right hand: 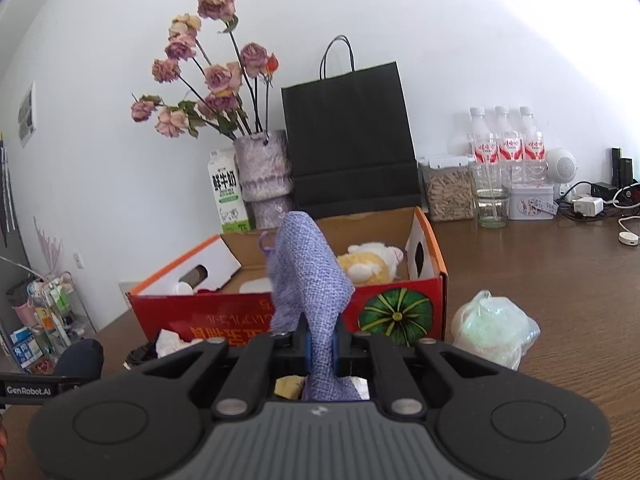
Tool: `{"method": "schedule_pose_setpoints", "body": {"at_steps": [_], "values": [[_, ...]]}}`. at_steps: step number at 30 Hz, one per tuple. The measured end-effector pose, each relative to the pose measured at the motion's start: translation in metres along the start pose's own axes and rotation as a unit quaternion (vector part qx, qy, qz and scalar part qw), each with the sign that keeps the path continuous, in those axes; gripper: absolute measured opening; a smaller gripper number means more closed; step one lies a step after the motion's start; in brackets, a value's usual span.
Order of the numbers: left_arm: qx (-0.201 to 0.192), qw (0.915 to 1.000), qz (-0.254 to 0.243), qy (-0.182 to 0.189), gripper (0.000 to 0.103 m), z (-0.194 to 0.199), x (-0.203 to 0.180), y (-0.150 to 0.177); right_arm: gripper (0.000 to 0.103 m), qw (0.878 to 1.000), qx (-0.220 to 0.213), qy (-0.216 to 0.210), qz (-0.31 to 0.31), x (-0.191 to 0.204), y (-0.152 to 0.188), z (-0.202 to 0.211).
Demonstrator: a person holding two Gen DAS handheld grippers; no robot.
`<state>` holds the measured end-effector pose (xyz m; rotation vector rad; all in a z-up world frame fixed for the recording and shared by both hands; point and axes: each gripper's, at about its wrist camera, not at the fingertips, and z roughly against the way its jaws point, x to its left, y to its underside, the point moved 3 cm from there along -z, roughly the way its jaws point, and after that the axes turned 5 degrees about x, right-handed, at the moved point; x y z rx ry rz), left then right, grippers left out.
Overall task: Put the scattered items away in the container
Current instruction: 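Lift the purple bag and navy case toward the box with both grippers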
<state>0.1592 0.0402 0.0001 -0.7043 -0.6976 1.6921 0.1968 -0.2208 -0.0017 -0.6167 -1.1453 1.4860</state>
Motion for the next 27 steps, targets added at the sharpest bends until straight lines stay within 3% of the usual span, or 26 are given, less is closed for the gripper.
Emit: {"method": "schedule_pose_setpoints", "body": {"at_steps": [12,21,27], "values": [[-0.073,0.9962,-0.016,0.044,0.065,0.022,-0.022,-0.030,0.008,0.999,-0.037,-0.009,-0.005,0.010,-0.020,0.007],[-0.136,0.9883,-0.001,0.069,0.065,0.021,-0.044,-0.081,0.008,0.998,-0.068,-0.009,-0.008,0.024,-0.054,-0.006],[-0.155,0.9846,0.003,0.081,0.065,0.003,-0.059,-0.115,0.008,0.997,-0.070,-0.002,-0.018,0.028,-0.073,-0.032]]}}
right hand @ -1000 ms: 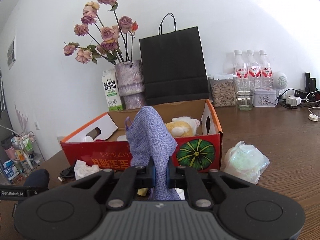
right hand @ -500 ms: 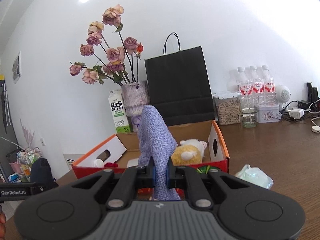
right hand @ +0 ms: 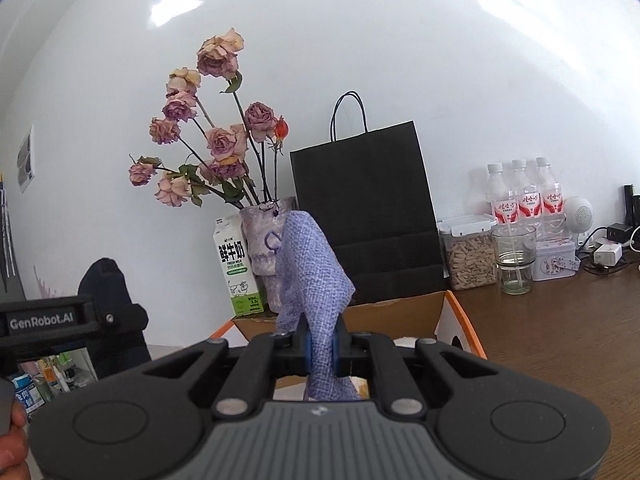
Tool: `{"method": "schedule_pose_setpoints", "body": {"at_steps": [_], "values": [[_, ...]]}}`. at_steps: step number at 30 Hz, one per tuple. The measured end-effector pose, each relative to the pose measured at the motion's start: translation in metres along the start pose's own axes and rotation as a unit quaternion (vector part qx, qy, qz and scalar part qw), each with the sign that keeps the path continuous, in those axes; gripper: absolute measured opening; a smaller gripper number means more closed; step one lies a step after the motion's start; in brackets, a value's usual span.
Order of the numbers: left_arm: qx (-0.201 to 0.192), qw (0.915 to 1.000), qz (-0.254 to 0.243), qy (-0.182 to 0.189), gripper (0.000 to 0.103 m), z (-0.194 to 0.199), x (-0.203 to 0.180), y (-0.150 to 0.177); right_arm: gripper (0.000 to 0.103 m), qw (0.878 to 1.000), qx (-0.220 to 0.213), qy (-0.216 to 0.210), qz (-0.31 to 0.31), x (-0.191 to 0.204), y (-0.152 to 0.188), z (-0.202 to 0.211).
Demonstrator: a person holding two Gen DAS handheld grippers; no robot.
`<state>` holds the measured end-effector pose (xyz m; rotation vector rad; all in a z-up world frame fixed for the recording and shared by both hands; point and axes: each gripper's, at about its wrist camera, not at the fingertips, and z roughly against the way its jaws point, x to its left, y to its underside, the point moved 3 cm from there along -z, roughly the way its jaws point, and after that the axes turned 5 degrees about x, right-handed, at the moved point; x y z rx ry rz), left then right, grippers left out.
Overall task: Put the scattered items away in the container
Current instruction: 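Lift the purple bag and navy case toward the box with both grippers, then lower the purple bag and navy case into the box and open both grippers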
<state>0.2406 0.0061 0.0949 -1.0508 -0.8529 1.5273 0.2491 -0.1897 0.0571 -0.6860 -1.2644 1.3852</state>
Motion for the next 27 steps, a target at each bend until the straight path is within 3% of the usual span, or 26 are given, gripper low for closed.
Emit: {"method": "schedule_pose_setpoints", "body": {"at_steps": [10,16,22,23,25,27], "values": [[0.046,0.9988,0.000,-0.013,0.065,-0.081,-0.009,-0.004,0.008,0.999,0.020,0.027,0.002,0.008,-0.009,-0.071],[0.047,0.9980,-0.039,-0.018,0.065,-0.095,-0.021,0.005,0.008,0.997,0.058,0.041,0.008,0.006,0.014,-0.104],[0.042,0.9979,-0.045,-0.018,0.069,-0.103,-0.022,0.011,0.009,0.997,0.052,0.050,0.018,0.005,0.017,-0.101],[0.038,0.9979,-0.048,-0.022,0.076,-0.104,-0.022,0.012,0.013,0.997,0.053,0.052,0.021,0.006,0.017,-0.101],[0.022,0.9974,-0.062,-0.031,0.103,-0.101,-0.023,0.013,0.030,0.996,0.057,0.068,0.032,0.006,0.019,-0.102],[-0.004,0.9964,-0.072,-0.045,0.103,-0.094,-0.024,0.014,0.092,0.993,0.062,0.090,0.045,0.006,0.021,-0.101]]}}
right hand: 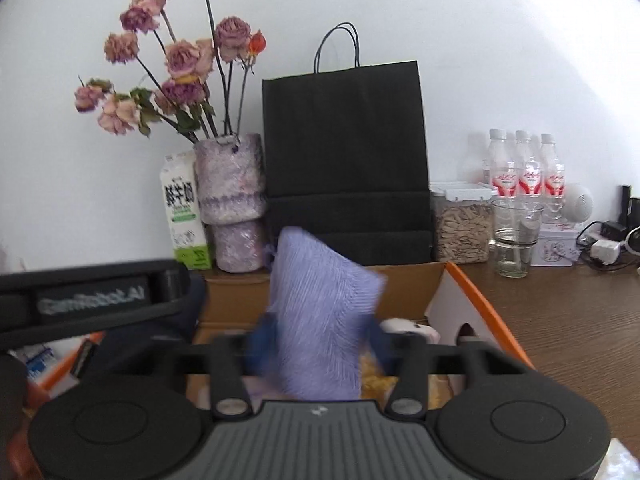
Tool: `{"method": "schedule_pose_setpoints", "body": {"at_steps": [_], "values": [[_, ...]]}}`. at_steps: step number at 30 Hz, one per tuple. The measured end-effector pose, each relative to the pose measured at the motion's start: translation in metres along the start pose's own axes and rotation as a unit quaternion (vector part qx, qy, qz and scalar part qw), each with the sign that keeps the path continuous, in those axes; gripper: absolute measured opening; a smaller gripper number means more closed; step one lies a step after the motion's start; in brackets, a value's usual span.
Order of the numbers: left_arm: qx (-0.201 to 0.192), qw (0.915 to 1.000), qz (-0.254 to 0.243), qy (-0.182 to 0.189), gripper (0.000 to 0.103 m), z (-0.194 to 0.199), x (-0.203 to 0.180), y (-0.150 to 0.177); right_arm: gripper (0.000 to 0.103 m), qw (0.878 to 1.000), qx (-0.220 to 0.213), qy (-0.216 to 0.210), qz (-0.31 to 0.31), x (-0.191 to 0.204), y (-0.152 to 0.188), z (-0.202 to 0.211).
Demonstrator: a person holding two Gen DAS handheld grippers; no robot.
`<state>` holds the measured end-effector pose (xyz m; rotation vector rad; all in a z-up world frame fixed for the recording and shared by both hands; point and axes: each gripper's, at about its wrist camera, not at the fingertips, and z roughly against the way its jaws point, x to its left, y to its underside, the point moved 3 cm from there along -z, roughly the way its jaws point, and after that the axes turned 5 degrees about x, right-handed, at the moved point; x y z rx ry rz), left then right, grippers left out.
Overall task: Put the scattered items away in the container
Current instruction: 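Lower the purple bag and navy case into the box and open both grippers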
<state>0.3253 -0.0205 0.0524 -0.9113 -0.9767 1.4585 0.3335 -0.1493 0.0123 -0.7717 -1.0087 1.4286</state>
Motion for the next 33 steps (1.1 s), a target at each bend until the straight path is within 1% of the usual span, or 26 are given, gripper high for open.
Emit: {"method": "schedule_pose_setpoints", "body": {"at_steps": [1,4,7,9,17,21,24,30,33], "values": [[-0.009,0.9999,-0.005,-0.011,0.103,0.003,0.000,0.000,0.101,1.000,-0.006,0.008,0.005,0.000,0.001,0.002],[-0.012,0.9994,-0.016,-0.029,0.103,0.004,0.000,0.003,0.101,0.999,-0.023,0.018,0.022,0.002,0.001,0.010],[0.004,0.9996,-0.013,-0.026,0.103,-0.001,0.003,0.008,0.102,0.999,-0.019,0.017,0.026,0.001,0.002,0.010],[0.010,0.9994,-0.011,-0.032,0.103,-0.003,0.005,0.010,0.102,0.999,-0.013,0.018,0.028,0.001,0.003,0.008],[0.003,0.9996,-0.002,-0.030,0.103,0.003,0.010,0.011,0.102,0.999,-0.013,0.019,0.027,0.000,0.003,0.011],[-0.008,0.9994,-0.001,-0.033,0.103,0.010,0.010,0.011,0.103,0.999,-0.014,0.019,0.027,0.000,0.003,0.012],[-0.025,0.9990,0.006,-0.036,0.103,0.017,0.014,0.012,0.103,0.999,-0.017,0.020,0.027,-0.001,0.003,0.015],[-0.043,0.9985,0.025,-0.024,0.103,0.035,0.025,0.020,0.103,0.999,-0.024,0.015,0.028,0.000,0.003,0.029],[-0.066,0.9970,0.027,-0.030,0.103,0.053,0.032,0.027,0.103,0.999,-0.035,0.016,0.037,0.001,0.004,0.040]]}}
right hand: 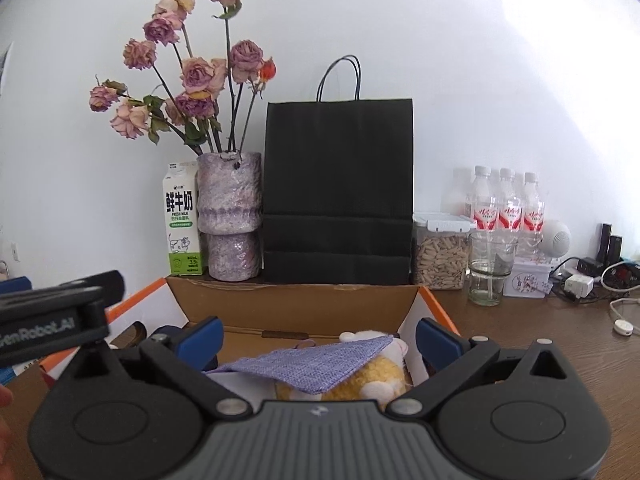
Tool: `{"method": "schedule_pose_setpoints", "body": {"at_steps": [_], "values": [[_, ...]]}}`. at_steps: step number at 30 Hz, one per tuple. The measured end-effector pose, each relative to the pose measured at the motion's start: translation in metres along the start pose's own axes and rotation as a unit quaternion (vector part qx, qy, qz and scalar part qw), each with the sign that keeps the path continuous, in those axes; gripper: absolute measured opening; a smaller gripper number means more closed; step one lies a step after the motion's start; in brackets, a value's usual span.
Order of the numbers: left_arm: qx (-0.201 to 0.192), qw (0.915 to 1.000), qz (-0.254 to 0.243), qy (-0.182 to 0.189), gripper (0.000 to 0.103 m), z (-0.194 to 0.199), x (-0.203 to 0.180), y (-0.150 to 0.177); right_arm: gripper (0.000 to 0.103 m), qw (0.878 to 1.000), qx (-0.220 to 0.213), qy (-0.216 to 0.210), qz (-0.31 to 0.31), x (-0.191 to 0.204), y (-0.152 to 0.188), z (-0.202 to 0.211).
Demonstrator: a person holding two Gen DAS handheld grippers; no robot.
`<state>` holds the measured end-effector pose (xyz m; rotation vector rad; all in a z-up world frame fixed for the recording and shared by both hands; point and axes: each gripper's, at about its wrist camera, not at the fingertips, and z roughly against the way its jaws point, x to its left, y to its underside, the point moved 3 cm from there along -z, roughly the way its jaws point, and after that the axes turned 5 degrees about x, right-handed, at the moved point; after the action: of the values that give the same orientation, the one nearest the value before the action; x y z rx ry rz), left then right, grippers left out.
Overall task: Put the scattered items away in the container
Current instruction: 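Lower the purple bag and navy case into the box and open both grippers, then withdraw both grippers from the box back toward the table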
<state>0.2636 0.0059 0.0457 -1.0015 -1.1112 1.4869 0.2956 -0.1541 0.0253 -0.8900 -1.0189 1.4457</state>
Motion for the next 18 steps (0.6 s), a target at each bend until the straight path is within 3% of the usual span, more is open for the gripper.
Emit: {"method": "schedule_pose_setpoints", "body": {"at_steps": [3,10,18], "values": [[-0.004,1.0000,0.004,0.000,0.103,0.012,0.011,0.008,0.103,1.000,-0.007,-0.005,0.005,-0.001,0.003,0.011],[0.028,0.9995,0.001,-0.014,0.103,0.022,0.031,0.028,0.103,1.000,-0.022,-0.007,0.020,-0.007,0.020,0.036],[0.053,0.9981,0.006,-0.029,0.103,0.027,0.045,0.040,0.103,1.000,-0.004,-0.001,0.027,-0.021,0.041,0.053]]}}
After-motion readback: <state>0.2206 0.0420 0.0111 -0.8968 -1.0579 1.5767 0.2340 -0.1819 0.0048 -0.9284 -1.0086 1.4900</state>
